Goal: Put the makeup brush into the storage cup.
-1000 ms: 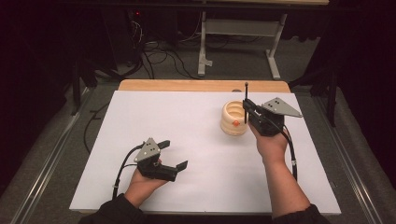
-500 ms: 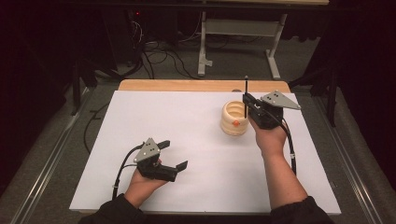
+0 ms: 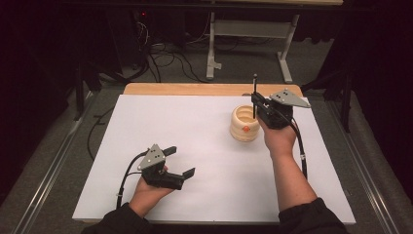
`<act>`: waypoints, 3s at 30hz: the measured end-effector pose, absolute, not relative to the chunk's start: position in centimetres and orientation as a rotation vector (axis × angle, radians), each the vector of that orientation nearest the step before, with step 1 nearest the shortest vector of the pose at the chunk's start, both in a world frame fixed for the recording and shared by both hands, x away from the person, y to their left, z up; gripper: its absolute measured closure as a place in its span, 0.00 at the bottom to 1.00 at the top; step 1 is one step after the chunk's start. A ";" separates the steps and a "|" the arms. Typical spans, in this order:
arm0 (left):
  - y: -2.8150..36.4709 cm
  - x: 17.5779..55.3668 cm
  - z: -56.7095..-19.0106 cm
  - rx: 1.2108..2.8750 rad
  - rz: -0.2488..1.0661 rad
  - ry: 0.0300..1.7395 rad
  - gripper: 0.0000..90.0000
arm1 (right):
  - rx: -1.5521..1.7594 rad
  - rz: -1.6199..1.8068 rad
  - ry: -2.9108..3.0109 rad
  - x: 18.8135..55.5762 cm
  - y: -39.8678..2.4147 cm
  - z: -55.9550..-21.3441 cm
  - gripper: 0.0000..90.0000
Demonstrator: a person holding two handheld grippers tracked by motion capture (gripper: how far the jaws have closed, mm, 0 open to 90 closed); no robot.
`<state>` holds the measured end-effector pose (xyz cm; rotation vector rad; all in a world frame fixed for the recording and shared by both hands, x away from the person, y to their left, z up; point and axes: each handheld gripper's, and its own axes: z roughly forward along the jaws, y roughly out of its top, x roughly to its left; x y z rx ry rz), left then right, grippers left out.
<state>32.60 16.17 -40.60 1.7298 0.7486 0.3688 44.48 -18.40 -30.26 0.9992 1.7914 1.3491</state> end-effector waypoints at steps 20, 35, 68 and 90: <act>16.2 32.6 -40.6 1.726 0.366 0.745 0.00 | 1.069 1.322 1.817 46.2 -18.4 -32.1 0.96; 16.4 32.6 -40.5 1.721 0.368 0.750 0.00 | 1.078 1.321 1.827 46.6 -18.0 -33.2 0.96; 16.4 32.6 -40.6 1.726 0.372 0.748 0.00 | 1.165 1.314 1.864 46.3 -19.1 -37.1 0.95; 16.4 32.6 -40.5 1.725 0.375 0.749 0.00 | 1.145 1.333 1.890 45.9 -19.4 -36.2 0.72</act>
